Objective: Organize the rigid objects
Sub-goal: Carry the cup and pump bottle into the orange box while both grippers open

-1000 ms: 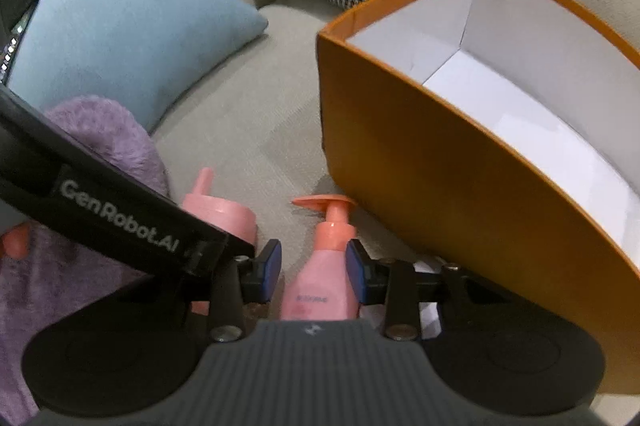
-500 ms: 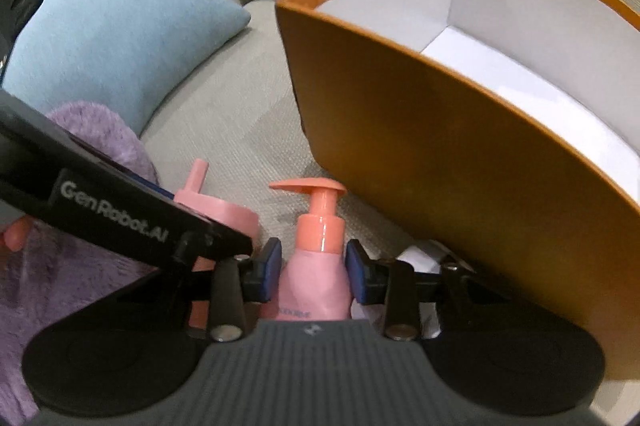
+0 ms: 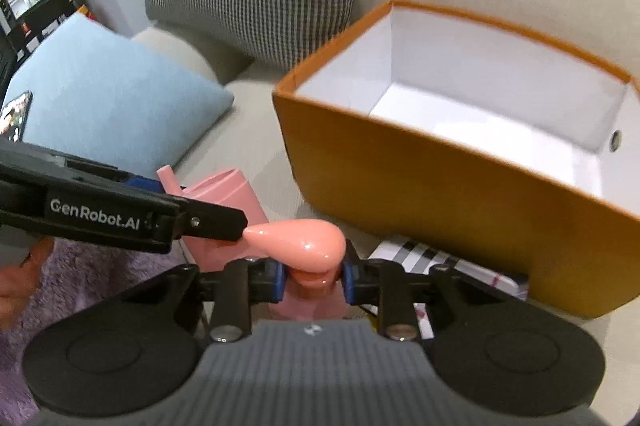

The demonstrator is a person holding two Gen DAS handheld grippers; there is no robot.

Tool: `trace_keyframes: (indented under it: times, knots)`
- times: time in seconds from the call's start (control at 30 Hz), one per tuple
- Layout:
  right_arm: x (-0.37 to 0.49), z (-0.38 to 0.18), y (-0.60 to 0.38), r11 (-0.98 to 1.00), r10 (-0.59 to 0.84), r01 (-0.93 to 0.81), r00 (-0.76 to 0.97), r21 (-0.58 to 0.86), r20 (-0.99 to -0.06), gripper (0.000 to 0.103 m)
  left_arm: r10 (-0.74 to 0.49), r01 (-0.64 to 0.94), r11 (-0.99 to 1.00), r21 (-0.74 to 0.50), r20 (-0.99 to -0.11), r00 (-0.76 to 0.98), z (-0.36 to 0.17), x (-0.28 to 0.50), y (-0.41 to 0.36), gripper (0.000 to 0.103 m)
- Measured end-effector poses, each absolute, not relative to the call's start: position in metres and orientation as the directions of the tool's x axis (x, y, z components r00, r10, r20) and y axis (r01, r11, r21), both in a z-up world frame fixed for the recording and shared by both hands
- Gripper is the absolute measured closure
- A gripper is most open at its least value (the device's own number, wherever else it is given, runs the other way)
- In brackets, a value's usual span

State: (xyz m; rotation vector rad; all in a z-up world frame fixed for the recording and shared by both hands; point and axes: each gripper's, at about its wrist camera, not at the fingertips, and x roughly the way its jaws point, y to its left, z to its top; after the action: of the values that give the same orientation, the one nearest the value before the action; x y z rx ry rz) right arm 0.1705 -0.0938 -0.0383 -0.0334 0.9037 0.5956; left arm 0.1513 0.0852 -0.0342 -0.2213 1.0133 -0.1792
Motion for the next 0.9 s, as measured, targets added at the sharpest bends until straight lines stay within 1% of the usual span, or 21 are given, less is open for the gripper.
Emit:
trace_keyframes:
  times: [0.13,0.27,0.47,0.53,0.6,0.67,0.8,0.9]
  knots:
    - [0.162,-0.012,-0.108,0.855,0.471,-0.474,0.534,0.213,-0.702,0.076,-0.264,0.072,0.959,-0.274,-0.773,0.577,-0.009,0.142,0.081,0.039]
    - [0.159,0.015,-0.127,0.864,0.474,-0.457,0.597,0.211,-0.647,0.076,-0.272,0.118,0.959,-0.257,-0.726,0.632,0.019,0.141,0.072,0.039]
    - [0.172,0.057,-0.145,0.886,0.449,-0.431,0.7,0.173,-0.556,0.076,-0.311,0.205,0.95,-0.236,-0.646,0.697,0.056,0.166,0.052,0.039]
    - [0.184,0.066,-0.149,0.897,0.427,-0.415,0.727,0.15,-0.539,0.076,-0.32,0.232,0.947,-0.221,-0.628,0.709,0.06,0.181,0.044,0.039]
    - [0.2,0.071,-0.151,0.909,0.4,-0.397,0.747,0.127,-0.532,0.076,-0.336,0.26,0.942,-0.213,-0.616,0.713,0.064,0.199,0.036,0.039]
    - [0.215,0.065,-0.149,0.921,0.37,-0.373,0.754,0.111,-0.543,0.076,-0.345,0.274,0.938,-0.212,-0.63,0.695,0.058,0.215,0.028,0.039]
    - [0.249,0.039,-0.149,0.939,0.323,-0.324,0.728,0.112,-0.604,0.076,-0.339,0.282,0.939,-0.196,-0.665,0.666,0.041,0.241,0.023,0.039]
    - [0.268,0.019,-0.152,0.945,0.309,-0.305,0.697,0.123,-0.647,0.076,-0.326,0.29,0.94,-0.177,-0.712,0.622,0.025,0.259,0.017,0.039]
